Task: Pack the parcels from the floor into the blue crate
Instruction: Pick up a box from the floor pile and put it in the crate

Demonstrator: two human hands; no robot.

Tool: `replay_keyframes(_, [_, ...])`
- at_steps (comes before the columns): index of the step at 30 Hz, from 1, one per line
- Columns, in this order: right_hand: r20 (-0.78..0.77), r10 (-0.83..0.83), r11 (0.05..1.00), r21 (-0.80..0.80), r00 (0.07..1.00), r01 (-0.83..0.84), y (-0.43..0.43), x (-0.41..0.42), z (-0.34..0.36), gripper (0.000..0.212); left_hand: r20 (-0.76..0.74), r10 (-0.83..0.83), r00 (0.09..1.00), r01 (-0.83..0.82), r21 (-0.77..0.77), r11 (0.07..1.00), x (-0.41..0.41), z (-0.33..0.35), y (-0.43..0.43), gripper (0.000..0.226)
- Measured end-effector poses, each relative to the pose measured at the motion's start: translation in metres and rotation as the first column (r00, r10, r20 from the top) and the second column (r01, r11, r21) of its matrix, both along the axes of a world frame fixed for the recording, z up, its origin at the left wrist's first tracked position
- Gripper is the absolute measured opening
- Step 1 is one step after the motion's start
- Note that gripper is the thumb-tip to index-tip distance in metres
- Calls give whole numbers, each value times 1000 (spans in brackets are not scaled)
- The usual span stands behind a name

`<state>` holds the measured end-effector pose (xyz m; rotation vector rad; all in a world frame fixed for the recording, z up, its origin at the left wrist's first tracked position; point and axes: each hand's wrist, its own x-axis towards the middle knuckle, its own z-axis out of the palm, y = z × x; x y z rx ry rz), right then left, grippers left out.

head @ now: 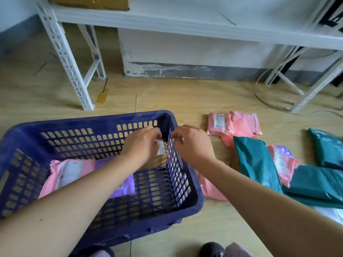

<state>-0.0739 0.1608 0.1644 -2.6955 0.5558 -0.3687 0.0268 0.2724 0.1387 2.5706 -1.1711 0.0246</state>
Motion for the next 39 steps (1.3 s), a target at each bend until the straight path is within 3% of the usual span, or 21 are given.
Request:
replay_keyframes(8, [-56, -381, 922, 51, 923, 384, -94, -93, -6, 22, -176, -161, 971, 145, -98, 985, -64, 9, -85, 26])
replay_keyframes(11, [-109, -513, 846, 106, 851, 523, -123, -126, -25, 20, -280, -198, 939, 173, -114, 978, -93, -3, -120, 23])
replay_keyframes(15, [-198, -681, 673, 211, 705, 709, -156, -160, -59, 24, -430, -192, 882, 159, -113, 981, -127, -27, -160, 23])
replay_keyframes(21, [-376, -748, 493, 237, 547, 837, -182, -192, -111, 46, -612, -72, 788, 81, -13, 997, -154, -85, -206, 21])
replay_keyframes(27, [-504, -759, 317, 267, 412, 910, -205, -211, -149, 76, -693, -45, 719, 146, 87, 986, -159, -123, -213, 28])
replay_keyframes(32, [-554, -727, 165, 431, 404, 887, -206, -213, -178, 101, -750, 48, 660, 87, 140, 986, -152, -137, -208, 33])
replay_keyframes(35, [-561, -743, 123, 424, 367, 897, -206, -208, -188, 87, -776, 85, 625, 49, 147, 988, -149, -138, -209, 35])
replay_keyframes(39, [-515, -765, 166, 423, 387, 891, -207, -205, -187, 41, -799, 111, 591, 3, 140, 990, -147, -136, -211, 36])
